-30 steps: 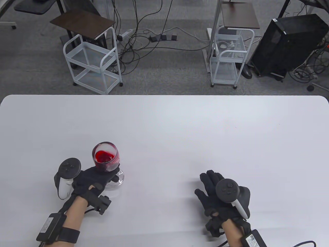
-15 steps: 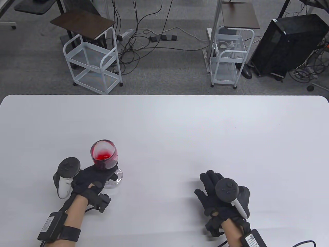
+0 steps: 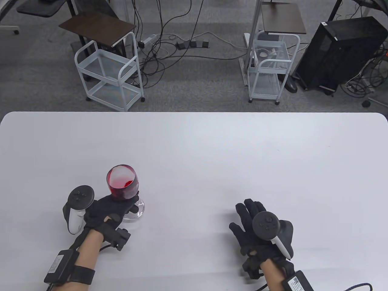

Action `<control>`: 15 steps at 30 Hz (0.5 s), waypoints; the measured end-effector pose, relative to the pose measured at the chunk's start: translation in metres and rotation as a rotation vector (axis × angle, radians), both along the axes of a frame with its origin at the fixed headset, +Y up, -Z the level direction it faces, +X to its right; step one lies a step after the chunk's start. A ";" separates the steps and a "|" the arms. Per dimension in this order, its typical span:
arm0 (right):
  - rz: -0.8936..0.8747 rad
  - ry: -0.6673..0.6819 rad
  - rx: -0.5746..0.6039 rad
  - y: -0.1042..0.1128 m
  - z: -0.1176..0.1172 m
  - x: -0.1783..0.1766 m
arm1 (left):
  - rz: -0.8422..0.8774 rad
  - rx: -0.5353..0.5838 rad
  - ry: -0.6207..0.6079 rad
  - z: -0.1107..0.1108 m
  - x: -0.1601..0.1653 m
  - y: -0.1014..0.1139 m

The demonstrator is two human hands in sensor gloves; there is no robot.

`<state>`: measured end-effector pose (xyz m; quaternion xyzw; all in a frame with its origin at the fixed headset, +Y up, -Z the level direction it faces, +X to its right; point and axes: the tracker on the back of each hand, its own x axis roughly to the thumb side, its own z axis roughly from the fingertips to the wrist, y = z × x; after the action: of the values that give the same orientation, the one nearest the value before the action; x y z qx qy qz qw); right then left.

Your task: Shake wine glass in air

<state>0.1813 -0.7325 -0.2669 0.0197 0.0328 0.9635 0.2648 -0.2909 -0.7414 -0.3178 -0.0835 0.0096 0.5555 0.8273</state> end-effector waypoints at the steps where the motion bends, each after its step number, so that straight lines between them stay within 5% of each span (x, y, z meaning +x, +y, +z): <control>1: -0.004 0.000 0.001 0.000 0.000 0.000 | -0.002 0.001 -0.030 0.000 0.002 0.001; 15: -0.006 0.006 -0.017 -0.002 -0.002 0.000 | 0.027 -0.011 -0.028 -0.002 0.004 -0.002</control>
<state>0.1812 -0.7347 -0.2691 0.0207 0.0415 0.9623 0.2679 -0.2873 -0.7437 -0.3198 -0.0957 -0.0001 0.5654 0.8192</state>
